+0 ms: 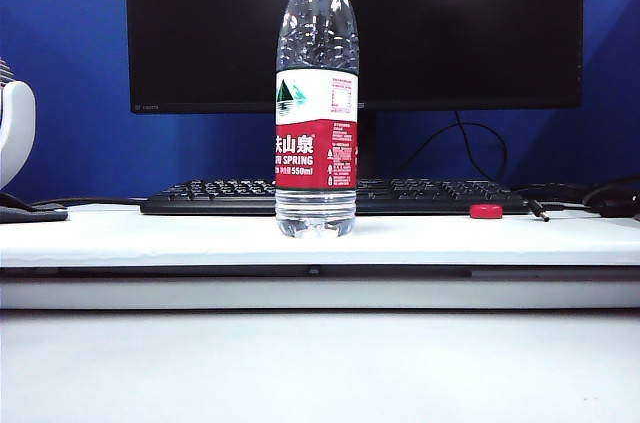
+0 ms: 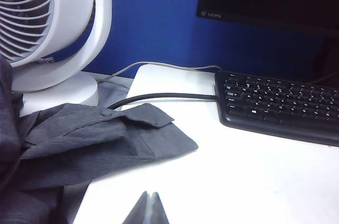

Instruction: Unscrew the cap from the plastic bottle on the table.

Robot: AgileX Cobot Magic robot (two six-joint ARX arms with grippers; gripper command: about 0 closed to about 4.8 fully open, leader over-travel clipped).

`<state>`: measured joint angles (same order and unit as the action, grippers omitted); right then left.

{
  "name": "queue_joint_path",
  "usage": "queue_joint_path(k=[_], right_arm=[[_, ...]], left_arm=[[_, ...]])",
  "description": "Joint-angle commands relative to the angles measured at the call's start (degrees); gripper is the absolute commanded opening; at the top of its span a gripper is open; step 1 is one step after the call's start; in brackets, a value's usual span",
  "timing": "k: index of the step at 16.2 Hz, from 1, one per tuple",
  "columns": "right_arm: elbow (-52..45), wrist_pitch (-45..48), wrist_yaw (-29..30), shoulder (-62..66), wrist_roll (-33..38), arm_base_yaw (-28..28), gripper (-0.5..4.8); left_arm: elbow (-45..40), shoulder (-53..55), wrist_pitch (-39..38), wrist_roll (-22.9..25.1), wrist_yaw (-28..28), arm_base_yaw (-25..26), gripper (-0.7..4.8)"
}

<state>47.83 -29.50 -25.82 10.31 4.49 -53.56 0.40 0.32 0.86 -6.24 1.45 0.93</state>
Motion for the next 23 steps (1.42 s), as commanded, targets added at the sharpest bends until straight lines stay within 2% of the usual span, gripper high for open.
queue_joint_path(k=[1,3,4,5,6,7,8,9,11,12,14,18,23], right_arm=[[0.2,0.5,0.0,0.0,0.0,0.0,-0.03],[0.2,0.4,0.0,0.0,-0.9,0.0,-0.03],[0.2,-0.7,0.1,-0.6,-5.3,2.1,-0.03],[0.0,-2.2,0.6,-1.3,-4.5,5.1,-0.03],[-1.1,-1.9,0.7,-1.6,-3.8,8.9,-0.03],[-5.9,2.3,-0.2,-1.7,-4.8,17.4,-0.03],[-9.6,5.4,0.6,-1.7,-6.3,23.2,-0.03],[-17.1,11.9,10.3,-1.7,-4.6,34.8,-0.03],[-28.1,22.8,27.6,-3.1,-1.4,48.6,-0.03],[-32.5,27.3,29.0,-3.9,1.3,52.4,-0.03],[-40.3,31.1,28.3,-6.3,4.9,58.5,-0.03],[-46.1,29.9,31.1,-10.3,5.0,63.8,-0.03],[-47.5,28.1,28.3,-10.2,5.7,65.3,-0.03]], left_arm=[[0.0,-0.1,0.5,-0.2,0.0,0.1,-0.04],[0.0,-0.1,0.5,-0.2,0.1,0.1,-0.04],[0.0,-0.1,0.5,-0.2,0.0,0.1,-0.04],[0.0,-0.1,0.5,-0.2,0.1,0.1,-0.04],[0.0,-0.1,0.5,-0.2,0.0,0.1,-0.04],[0.0,-0.1,0.5,-0.2,0.0,0.1,-0.04],[0.0,-0.1,0.5,-0.2,0.1,0.1,-0.04],[0.0,-0.1,0.5,-0.2,0.0,0.1,-0.04],[0.0,-0.1,0.5,-0.2,0.1,0.1,-0.04],[0.0,-0.1,0.4,-0.2,-0.1,0.1,-0.04],[0.0,-0.1,0.5,-0.2,-0.1,0.2,-0.04],[0.0,-0.1,0.5,-0.2,-0.1,0.2,-0.04],[0.0,-0.1,0.4,-0.2,-0.1,0.2,-0.04]])
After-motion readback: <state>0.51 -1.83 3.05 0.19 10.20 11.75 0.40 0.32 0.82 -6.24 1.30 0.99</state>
